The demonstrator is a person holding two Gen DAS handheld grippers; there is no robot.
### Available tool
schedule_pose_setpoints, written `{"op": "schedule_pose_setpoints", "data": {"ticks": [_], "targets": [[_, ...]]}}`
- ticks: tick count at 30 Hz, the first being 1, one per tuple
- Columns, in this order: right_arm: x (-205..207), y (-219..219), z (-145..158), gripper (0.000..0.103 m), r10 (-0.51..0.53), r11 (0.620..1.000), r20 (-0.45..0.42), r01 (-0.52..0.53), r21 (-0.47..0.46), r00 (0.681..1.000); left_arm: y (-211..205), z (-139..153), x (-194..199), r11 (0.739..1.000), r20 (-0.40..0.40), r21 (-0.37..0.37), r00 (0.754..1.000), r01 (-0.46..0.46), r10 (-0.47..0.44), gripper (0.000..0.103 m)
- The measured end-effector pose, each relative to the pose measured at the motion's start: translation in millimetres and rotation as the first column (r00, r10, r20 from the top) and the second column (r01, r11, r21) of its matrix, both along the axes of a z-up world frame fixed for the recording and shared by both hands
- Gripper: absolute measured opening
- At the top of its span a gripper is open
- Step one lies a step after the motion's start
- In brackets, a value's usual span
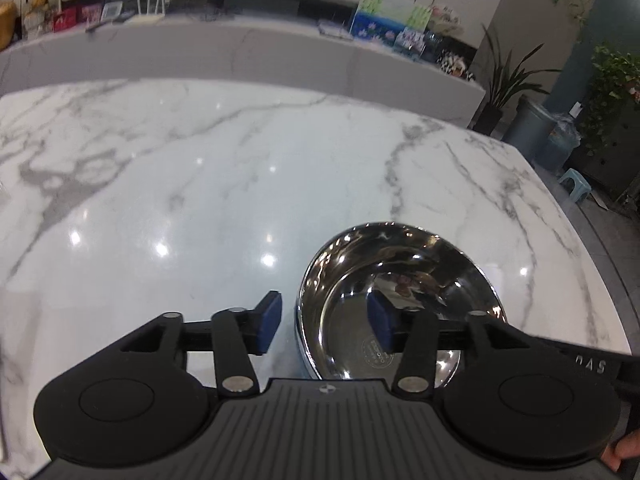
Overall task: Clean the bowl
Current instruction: 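Release the bowl rim with the left gripper while the right gripper releases the cloth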
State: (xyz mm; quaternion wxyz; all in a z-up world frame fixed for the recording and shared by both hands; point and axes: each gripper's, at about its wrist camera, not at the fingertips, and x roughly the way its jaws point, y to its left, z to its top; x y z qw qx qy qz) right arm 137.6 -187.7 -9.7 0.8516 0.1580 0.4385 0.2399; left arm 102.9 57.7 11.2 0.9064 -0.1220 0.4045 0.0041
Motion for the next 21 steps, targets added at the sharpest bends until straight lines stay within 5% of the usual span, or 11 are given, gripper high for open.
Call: {"op": "schedule_pose_setpoints", "data": {"ticks": [5,14,16,21], "targets": [[-4.5,4.5,4.8,0.011,-0.028,0.978,0.073,0.042,-0.203,0.997,2.3,9.6,-11.6,1.0,0.07,-0.012,0.998,0.002,-0.001,0.066],[-8.9,15.1,-1.3,0.015,-0.011,0.947,0.092,0.04,-0.319,0.996,-4.2,18.4,-20.8,1.0,0.133,0.005,0.991,0.002,-0.003,0.074],[-12.0,16.5,1.2,0.029,-0.012,0.942,0.107,0.047,-0.333,0.994,-5.1,19.6,-21.9,1.0,0.138,0.014,0.99,0.002,-0.004,0.075],[-18.2,16.8,12.5,0.043,-0.017,0.935,0.168,0.075,-0.346,0.986,-3.4,23.1,-25.9,0.999,0.164,0.024,0.986,-0.023,0.019,0.075]]}}
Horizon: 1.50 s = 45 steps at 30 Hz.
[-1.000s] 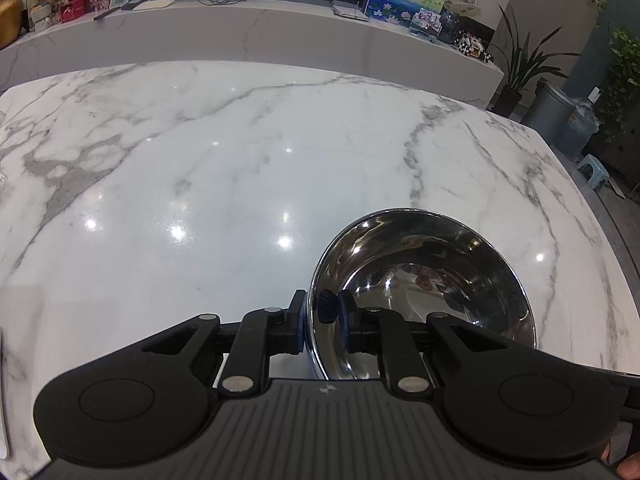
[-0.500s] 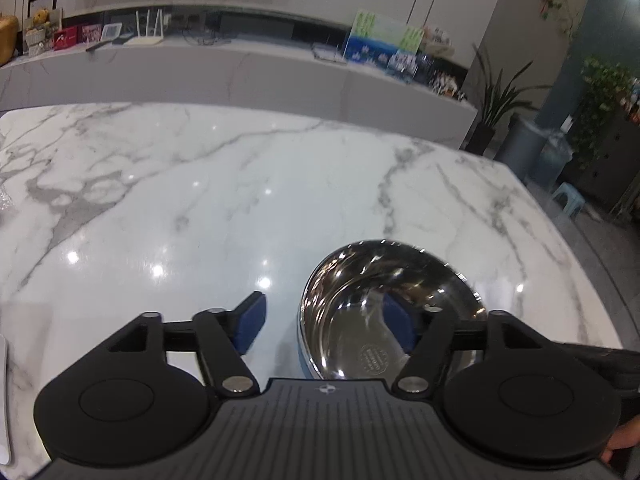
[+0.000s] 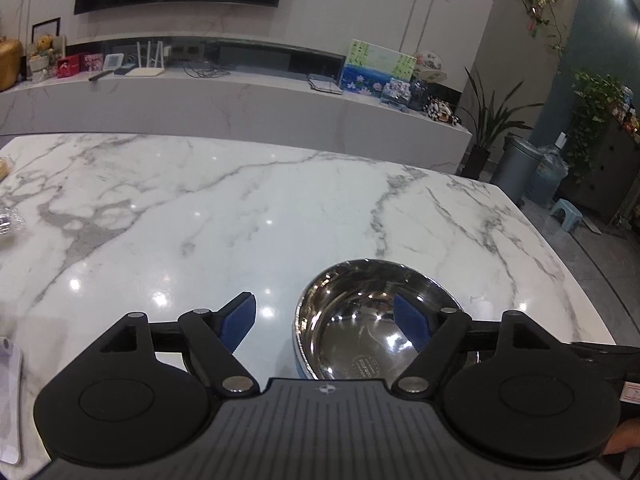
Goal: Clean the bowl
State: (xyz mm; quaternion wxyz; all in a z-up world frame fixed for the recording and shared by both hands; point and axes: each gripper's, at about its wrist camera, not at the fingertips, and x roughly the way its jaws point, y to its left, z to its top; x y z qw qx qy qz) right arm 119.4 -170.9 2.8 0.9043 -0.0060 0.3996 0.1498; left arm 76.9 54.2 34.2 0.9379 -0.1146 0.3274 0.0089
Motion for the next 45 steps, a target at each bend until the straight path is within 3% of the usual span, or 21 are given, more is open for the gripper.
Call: {"op": "schedule_pose_setpoints", "data": {"ticks": [8,12,17,24,45], "targets": [[-16.9,1.7,23.8,0.063,0.006,1.0,0.119,-0.003,-0.021,0.993,-5.8,11.3,-9.5,0.997,0.076,0.076,0.997,-0.03,0.024,0.076],[-27.9,4.7,33.3,0.069,0.014,1.0,0.168,-0.01,-0.025,0.986,-6.8,13.2,-13.0,0.996,0.091,0.079,0.995,-0.037,0.029,0.076],[-45.0,9.2,38.2,0.069,0.03,0.999,0.195,-0.024,-0.031,0.98,-13.6,11.1,-23.4,0.992,0.111,0.118,0.994,-0.035,0.022,0.076],[-63.2,17.5,38.1,0.069,0.039,0.997,0.221,-0.023,-0.074,0.974,-21.1,9.3,-33.3,0.994,0.108,0.112,0.994,0.005,-0.017,0.076],[-61.4,20.4,32.8,0.069,0.003,0.998,0.216,0.009,-0.054,0.976,-18.8,5.2,-28.1,0.992,0.089,0.121,0.996,-0.035,0.025,0.076]]}}
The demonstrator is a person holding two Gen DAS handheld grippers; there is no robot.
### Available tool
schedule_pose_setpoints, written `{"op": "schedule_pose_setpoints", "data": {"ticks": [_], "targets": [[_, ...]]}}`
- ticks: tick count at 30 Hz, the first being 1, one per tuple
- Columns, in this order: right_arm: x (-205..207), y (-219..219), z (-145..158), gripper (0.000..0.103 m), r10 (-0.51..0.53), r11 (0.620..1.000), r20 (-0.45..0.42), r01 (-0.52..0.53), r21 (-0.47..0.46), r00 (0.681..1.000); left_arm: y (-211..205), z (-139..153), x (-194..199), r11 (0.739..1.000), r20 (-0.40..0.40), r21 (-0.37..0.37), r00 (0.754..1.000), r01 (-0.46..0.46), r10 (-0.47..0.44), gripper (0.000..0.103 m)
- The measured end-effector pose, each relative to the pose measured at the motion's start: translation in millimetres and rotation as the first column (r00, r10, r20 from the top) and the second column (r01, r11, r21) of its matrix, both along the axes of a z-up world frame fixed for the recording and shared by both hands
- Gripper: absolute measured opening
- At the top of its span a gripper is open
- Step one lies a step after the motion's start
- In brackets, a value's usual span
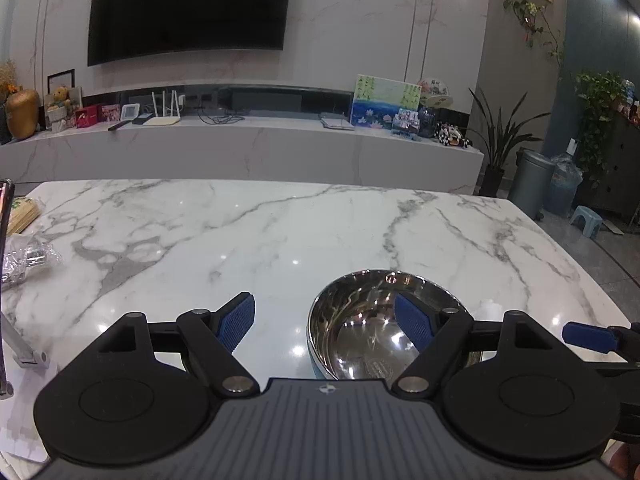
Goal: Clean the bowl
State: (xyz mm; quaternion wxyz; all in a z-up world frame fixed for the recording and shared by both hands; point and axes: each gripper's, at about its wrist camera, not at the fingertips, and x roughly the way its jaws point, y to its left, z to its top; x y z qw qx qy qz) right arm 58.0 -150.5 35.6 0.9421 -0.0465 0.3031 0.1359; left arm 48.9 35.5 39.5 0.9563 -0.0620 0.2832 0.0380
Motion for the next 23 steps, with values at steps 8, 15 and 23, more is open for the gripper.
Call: {"op": "schedule_pose_setpoints", "data": {"ticks": [8,15,23], "targets": [[1.0,2.1,-1.0,0.069,0.003,1.0,-0.003,-0.003,-0.002,1.0,-0.9,-3.5,0.7,1.0,-0.027,0.0,1.0,0.015,-0.015,0.076],[1.7,2.3,-1.3,0.069,0.004,1.0,-0.006,-0.004,0.0,1.0,-0.6,-4.6,1.0,1.0,-0.038,-0.003,0.999,0.026,-0.026,0.076],[4.4,2.3,-2.1,0.069,0.008,1.0,-0.012,-0.007,0.002,1.0,-1.1,-4.9,0.9,0.999,-0.038,-0.012,0.999,0.035,-0.035,0.076]]}}
